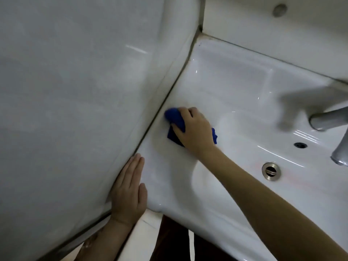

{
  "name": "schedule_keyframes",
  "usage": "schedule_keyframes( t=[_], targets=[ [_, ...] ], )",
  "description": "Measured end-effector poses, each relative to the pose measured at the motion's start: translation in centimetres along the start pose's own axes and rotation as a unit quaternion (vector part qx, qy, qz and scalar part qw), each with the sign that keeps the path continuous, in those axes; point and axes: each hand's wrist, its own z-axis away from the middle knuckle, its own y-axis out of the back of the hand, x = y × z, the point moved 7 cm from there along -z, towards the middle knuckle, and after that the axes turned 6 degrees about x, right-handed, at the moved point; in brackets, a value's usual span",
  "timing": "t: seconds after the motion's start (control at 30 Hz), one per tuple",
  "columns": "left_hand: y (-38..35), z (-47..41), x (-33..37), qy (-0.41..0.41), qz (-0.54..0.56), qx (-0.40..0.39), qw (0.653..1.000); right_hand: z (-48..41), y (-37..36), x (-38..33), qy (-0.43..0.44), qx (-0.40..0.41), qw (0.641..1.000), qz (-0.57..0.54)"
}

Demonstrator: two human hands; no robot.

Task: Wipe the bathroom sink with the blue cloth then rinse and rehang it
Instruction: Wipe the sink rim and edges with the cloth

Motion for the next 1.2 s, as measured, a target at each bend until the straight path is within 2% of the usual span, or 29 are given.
schedule_keyframes(
  t=[0.07, 0.13, 0.2, 0.23, 0.27, 0.33, 0.37, 0.43, 0.57, 0.67, 0.77, 0.9, 1.0, 1.1, 1.2],
  targets=[
    [-0.1, -0.1, -0.2, 0.003, 0.003, -0.011, 1.000, 6.2, -0.8, -3.4, 0.094, -0.063, 0.994, -0.008],
    [-0.1, 0.0, -0.2, 0.006, 0.005, -0.023, 1.000, 11.0, -1.2, -5.8, 0.229, -0.140, 0.963, -0.012],
    [0.0, 0.0, -0.2, 0.004, 0.011, -0.023, 1.000, 10.9, -0.7, -4.7, 0.328, -0.133, 0.935, 0.014],
    [0.0, 0.0, -0.2, 0.002, 0.015, -0.018, 1.000, 9.2, -0.6, -3.4, 0.320, -0.111, 0.940, 0.028],
    [0.1, -0.1, -0.2, 0.001, 0.021, -0.014, 1.000, 6.7, -0.3, -1.9, 0.268, -0.081, 0.959, 0.042],
    [0.1, -0.1, 0.0, -0.001, 0.025, -0.011, 1.000, 2.1, 0.3, 0.0, 0.107, -0.013, 0.992, 0.068],
    [0.1, -0.1, 0.1, -0.003, 0.025, -0.010, 1.000, 1.2, -0.1, -0.2, 0.048, -0.003, 0.997, 0.067],
    [0.2, -0.1, 0.1, -0.008, 0.030, -0.013, 0.999, 2.4, -1.0, -2.2, -0.007, -0.029, 0.999, 0.010],
    [0.3, 0.0, -0.6, 0.009, 0.049, -0.018, 0.999, 10.7, -2.0, -7.0, 0.004, -0.206, 0.969, -0.136],
    [0.4, 0.2, -0.7, 0.021, 0.054, -0.020, 0.998, 13.7, -0.6, -6.7, 0.007, -0.279, 0.947, -0.157],
    [0.6, 0.2, -0.4, 0.010, 0.039, -0.023, 0.999, 16.7, 2.4, -3.1, -0.001, -0.329, 0.932, -0.152],
    [0.5, 1.1, -0.1, -0.016, 0.042, -0.020, 0.999, 19.1, 4.2, -0.8, -0.024, -0.330, 0.932, -0.148],
    [0.6, 2.7, -0.4, -0.004, 0.052, -0.030, 0.998, 16.0, 1.1, -5.2, 0.015, -0.300, 0.941, -0.158],
    [1.2, 3.0, -1.1, 0.062, 0.067, -0.036, 0.995, 13.3, -2.1, -8.8, 0.018, -0.288, 0.941, -0.174],
    [1.2, 2.8, -0.8, 0.035, 0.049, -0.039, 0.997, 15.0, -0.1, -6.8, 0.012, -0.297, 0.939, -0.176]
  ],
)
